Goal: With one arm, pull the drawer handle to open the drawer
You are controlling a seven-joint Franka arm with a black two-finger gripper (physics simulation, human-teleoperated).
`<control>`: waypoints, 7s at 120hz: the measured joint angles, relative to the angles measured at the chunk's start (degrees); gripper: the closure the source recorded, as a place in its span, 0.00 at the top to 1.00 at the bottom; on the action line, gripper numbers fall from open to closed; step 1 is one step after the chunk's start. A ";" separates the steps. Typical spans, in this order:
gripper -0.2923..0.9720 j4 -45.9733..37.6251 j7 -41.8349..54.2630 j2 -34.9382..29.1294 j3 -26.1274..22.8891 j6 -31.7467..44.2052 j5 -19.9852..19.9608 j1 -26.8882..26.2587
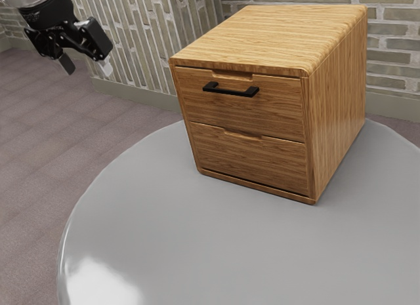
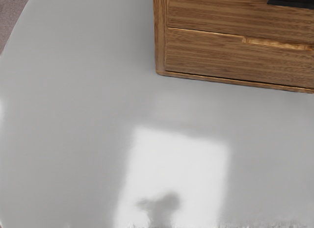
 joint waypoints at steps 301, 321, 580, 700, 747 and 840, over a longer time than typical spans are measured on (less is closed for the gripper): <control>0.75 -8.91 83.93 -0.83 -25.59 21.35 10.77 2.78; 0.75 -8.89 84.36 -0.93 -29.07 21.72 10.94 5.58; 0.75 6.86 84.89 11.19 -34.48 22.99 15.18 4.08; 0.75 8.08 84.72 15.36 -33.42 18.54 18.73 2.52; 0.75 3.94 84.33 15.22 -30.11 22.01 18.27 2.31; 0.75 -2.80 83.33 12.90 -27.83 24.10 17.88 2.24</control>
